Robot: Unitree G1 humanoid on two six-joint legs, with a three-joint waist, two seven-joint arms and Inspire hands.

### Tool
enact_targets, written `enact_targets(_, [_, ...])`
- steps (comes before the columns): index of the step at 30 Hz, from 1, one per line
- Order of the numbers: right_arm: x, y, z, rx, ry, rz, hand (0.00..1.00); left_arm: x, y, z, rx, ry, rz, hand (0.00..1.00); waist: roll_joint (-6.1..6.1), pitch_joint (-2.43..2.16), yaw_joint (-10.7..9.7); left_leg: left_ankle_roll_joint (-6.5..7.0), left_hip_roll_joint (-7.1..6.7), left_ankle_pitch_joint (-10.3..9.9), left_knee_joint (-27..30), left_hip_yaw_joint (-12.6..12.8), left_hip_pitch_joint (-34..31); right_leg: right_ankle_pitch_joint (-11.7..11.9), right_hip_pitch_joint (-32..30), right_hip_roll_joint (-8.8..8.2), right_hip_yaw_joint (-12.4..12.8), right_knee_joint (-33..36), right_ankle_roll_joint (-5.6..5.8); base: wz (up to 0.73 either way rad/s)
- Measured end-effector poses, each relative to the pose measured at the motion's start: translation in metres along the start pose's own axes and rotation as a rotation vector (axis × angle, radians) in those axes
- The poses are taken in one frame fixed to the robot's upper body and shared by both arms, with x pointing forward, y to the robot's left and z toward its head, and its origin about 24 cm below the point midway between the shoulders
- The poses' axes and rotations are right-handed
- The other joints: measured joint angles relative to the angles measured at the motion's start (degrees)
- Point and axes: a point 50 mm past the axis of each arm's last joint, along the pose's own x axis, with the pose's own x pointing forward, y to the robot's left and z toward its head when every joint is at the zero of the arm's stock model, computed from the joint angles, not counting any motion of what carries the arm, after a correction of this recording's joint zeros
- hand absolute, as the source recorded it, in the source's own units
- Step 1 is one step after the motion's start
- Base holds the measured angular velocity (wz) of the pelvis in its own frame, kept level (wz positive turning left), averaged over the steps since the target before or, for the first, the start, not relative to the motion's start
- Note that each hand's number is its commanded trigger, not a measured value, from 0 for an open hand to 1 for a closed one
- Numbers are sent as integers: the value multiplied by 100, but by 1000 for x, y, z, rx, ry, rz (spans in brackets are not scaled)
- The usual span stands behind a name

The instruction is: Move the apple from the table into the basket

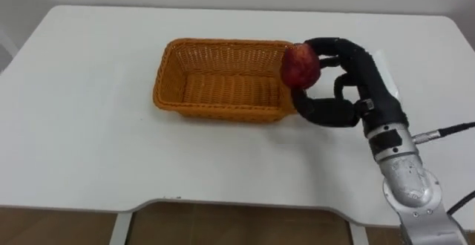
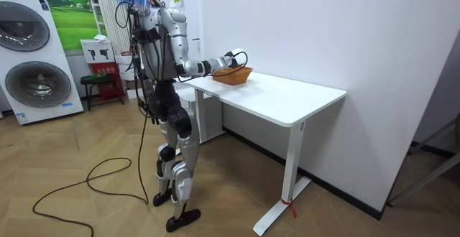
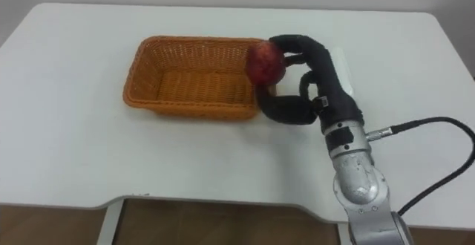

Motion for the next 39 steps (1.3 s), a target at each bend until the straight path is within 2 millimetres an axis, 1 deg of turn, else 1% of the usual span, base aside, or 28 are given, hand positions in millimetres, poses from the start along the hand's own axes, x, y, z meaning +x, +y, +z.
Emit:
enact_targets(3, [3, 6, 5, -29, -22, 46, 0, 0, 0, 0, 4, 1, -2, 0, -47, 4, 21, 1, -9, 1, 3, -47, 5, 0, -5, -5, 6, -5, 0, 7])
enact_targets(6, [6, 11, 9, -46, -39, 71, 0, 0, 3, -2, 6, 5, 1, 0, -117, -5, 22, 1, -12, 1, -8, -89, 10, 0, 10, -2, 4, -14, 0, 7])
enact_targets(9, [6, 15, 8, -51, -35, 91, 0, 0, 4, -3, 8, 7, 4, 0, -160, -6, 22, 1, -13, 1, -19, -95, 15, 0, 16, -2, 5, -16, 0, 2])
enact_targets(14, [6, 15, 6, -48, -13, 90, 0, -1, 3, -4, 17, 11, 6, 0, -155, 0, -1, 1, -14, 1, -18, -91, 14, 0, 17, -4, 3, -18, 1, 0])
enact_targets(19, [6, 13, 3, -11, -1, 79, 0, -1, 3, -5, 6, 14, 6, 0, -98, 36, -26, 1, -11, 1, 4, -63, 16, 0, 25, -5, 0, -18, 1, -2])
enact_targets(22, [6, 4, 1, 38, 8, 21, 0, -1, 4, -7, -21, 23, 14, 0, -91, 36, -24, 1, -12, 1, 5, -45, 20, 0, 25, -5, 3, -15, 1, -2])
enact_targets(23, [6, -3, 0, 66, 12, -22, 0, -1, 3, -9, -23, 26, 17, 0, -97, 32, -33, 1, -13, 1, 9, -43, 18, 0, 30, -6, 2, -14, 1, 0])
enact_targets(26, [5, -24, -2, 63, 11, -141, 0, -3, 2, -15, -24, 44, 19, 0, -100, 14, -93, 2, -14, 2, 12, -43, 16, 0, 59, -6, -7, -15, 1, 0])
enact_targets(27, [4, -33, -3, 55, 7, -201, 0, -4, 2, -21, -38, 57, 24, 0, -112, -13, -155, 2, -15, 2, 12, -47, 18, 0, 62, -7, -11, -15, 1, 0])
enact_targets(28, [3, -38, -3, 48, 5, -238, 0, -4, 3, -24, -45, 65, 30, 0, -117, -27, -180, 2, -15, 2, 6, -50, 20, 0, 62, -7, -14, -14, 1, 0])
enact_targets(29, [1, -51, -4, 41, 4, -322, 0, -6, 4, -29, -59, 79, 43, 0, -121, -53, -199, 1, -14, 3, 6, -50, 39, 0, 76, -5, -11, -15, 1, 0])
enact_targets(30, [-2, -64, -6, 41, 5, -418, 0, -7, 5, -34, -71, 95, 51, 0, -121, -53, -223, 1, -15, 4, 3, -45, 105, 0, 120, -6, -5, -16, 1, 0])
enact_targets(31, [-4, -70, -7, 39, 6, -460, 0, -7, 5, -37, -72, 104, 53, 0, -122, -54, -228, 2, -14, 4, -2, -40, 127, 0, 136, -5, 0, -16, 1, 0])
enact_targets(32, [-8, -81, -7, 29, 5, -549, 0, -8, 4, -42, -77, 120, 59, 0, -122, -67, -285, 2, -15, 4, -1, -38, 130, 0, 159, -5, -1, -14, 2, 0])
enact_targets(33, [-11, -93, -6, 33, -10, -634, 0, -10, 4, -46, -80, 130, 65, 0, -130, -63, -365, 2, -16, 4, -1, -45, 124, 0, 159, -5, -3, -14, 2, 0])
enact_targets(34, [-13, -99, -5, 46, -20, -686, 0, -10, 4, -47, -82, 132, 68, 0, -138, -58, -379, 2, -15, 4, 4, -36, 120, 0, 146, -4, 3, -13, 2, 0])
enact_targets(35, [-19, -112, -6, 81, -30, -794, 0, -10, 6, -47, -92, 133, 77, 0, -153, -57, -409, 2, -11, 4, 6, -19, 117, 0, 126, -5, 2, -14, 2, -7])
enact_targets(36, [-27, -122, -8, 131, -31, -901, 0, -11, 7, -49, -97, 131, 89, 0, -156, -54, -426, 2, -8, 4, 7, -2, 113, 0, 126, -5, 6, -13, 2, -7])
enact_targets(37, [-30, -127, -9, 161, -31, -953, 0, -11, 7, -49, -101, 132, 93, 0, -157, -54, -445, 2, -6, 4, 7, 7, 109, 0, 128, -5, 7, -11, 2, -4])
enact_targets(39, [-47, -146, -16, 289, -17, -1155, 0, -11, 9, -52, -124, 141, 108, 0, -144, -43, -553, 2, -9, 3, 7, 9, 109, 0, 130, -6, 21, -13, 3, -2])
